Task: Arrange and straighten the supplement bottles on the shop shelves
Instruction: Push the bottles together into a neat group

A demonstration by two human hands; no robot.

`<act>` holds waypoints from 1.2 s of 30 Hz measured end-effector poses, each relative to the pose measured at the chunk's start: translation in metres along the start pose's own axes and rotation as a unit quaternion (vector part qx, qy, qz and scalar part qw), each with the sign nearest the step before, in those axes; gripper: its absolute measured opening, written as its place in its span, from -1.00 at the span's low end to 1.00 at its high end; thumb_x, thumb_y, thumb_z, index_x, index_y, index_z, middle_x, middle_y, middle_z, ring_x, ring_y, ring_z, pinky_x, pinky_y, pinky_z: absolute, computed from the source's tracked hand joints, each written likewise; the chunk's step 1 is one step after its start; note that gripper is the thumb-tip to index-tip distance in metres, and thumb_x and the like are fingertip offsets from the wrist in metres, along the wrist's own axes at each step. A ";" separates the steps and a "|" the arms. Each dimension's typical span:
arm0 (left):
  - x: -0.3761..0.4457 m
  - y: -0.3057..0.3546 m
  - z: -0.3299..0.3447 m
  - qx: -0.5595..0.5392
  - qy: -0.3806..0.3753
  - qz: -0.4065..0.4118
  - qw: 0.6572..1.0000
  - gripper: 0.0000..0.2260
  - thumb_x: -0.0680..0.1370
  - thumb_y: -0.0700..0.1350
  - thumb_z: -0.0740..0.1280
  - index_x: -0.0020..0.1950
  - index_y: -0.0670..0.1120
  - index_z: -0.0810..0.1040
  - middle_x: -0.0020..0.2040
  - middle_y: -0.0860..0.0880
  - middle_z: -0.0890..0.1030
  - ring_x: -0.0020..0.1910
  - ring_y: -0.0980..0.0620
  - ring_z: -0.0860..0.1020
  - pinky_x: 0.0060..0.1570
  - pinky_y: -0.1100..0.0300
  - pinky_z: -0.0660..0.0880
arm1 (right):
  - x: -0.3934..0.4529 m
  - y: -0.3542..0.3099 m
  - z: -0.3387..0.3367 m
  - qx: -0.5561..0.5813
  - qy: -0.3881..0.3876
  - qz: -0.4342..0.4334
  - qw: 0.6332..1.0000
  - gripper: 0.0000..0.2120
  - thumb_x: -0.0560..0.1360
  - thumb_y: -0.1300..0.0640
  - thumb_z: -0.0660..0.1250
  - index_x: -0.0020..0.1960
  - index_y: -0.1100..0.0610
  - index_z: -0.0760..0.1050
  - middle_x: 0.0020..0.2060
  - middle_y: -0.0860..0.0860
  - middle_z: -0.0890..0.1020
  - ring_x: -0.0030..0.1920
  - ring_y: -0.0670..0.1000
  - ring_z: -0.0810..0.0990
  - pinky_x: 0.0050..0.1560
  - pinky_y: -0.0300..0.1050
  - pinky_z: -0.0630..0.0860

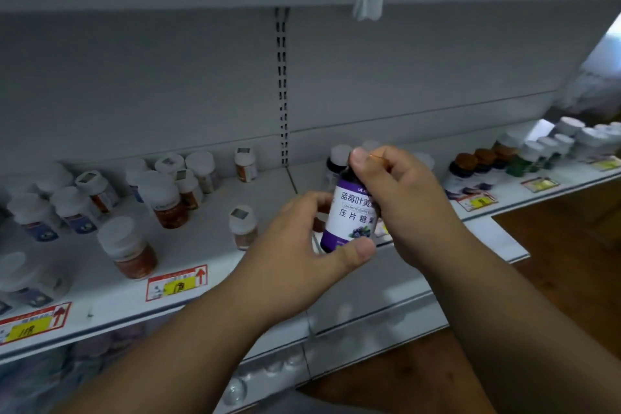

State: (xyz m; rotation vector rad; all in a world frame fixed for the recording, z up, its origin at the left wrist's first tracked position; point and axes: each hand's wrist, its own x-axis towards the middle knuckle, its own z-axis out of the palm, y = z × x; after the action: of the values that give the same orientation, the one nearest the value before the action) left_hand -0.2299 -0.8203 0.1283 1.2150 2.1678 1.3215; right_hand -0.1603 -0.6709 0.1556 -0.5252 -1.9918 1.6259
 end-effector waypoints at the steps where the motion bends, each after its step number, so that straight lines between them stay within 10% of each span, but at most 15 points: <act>1: 0.000 0.008 0.013 -0.005 -0.007 0.006 1.000 -0.38 0.25 0.56 0.20 0.19 0.27 0.39 0.13 0.24 0.52 0.04 0.27 0.53 -0.01 0.19 0.52 | -0.009 0.001 -0.015 -0.004 0.006 -0.001 1.000 -0.52 0.31 -0.33 0.36 -0.26 0.10 0.43 -0.35 0.05 0.49 -0.30 0.00 0.51 -0.24 0.03 0.49; 16: 0.010 0.106 0.239 -0.061 -0.083 -0.007 0.995 -0.38 0.33 0.51 0.12 0.22 0.16 0.42 0.15 0.13 0.54 0.09 0.11 0.53 0.06 -0.05 0.51 | -0.099 0.043 -0.258 -0.075 0.082 0.055 0.992 -0.50 0.36 -0.30 0.39 -0.16 0.16 0.46 -0.27 0.11 0.60 -0.23 0.08 0.65 -0.23 0.02 0.62; 22: 0.048 0.109 0.267 -0.049 -0.069 -0.007 0.996 -0.52 0.39 0.47 0.08 0.16 0.24 0.41 0.09 0.21 0.53 0.04 0.22 0.52 0.02 0.03 0.53 | -0.063 0.067 -0.285 -0.046 0.059 0.063 0.995 -0.65 0.39 -0.29 0.41 -0.21 0.00 0.51 -0.31 -0.04 0.63 -0.26 -0.07 0.66 -0.29 -0.19 0.55; 36: 0.182 0.117 0.282 -0.012 -0.002 0.041 0.999 -0.39 0.43 0.49 0.01 0.28 0.14 0.41 0.11 0.17 0.54 0.05 0.17 0.53 -0.02 0.12 0.51 | 0.072 0.065 -0.338 -0.103 0.021 -0.001 0.994 -0.65 0.34 -0.28 0.40 -0.14 0.00 0.54 -0.23 0.00 0.65 -0.20 -0.01 0.67 -0.15 0.08 0.65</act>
State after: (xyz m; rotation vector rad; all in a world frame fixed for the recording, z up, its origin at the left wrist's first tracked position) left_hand -0.0974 -0.4915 0.1077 1.3094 2.1138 1.3719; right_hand -0.0131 -0.3513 0.1536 -0.6282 -2.1410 1.4039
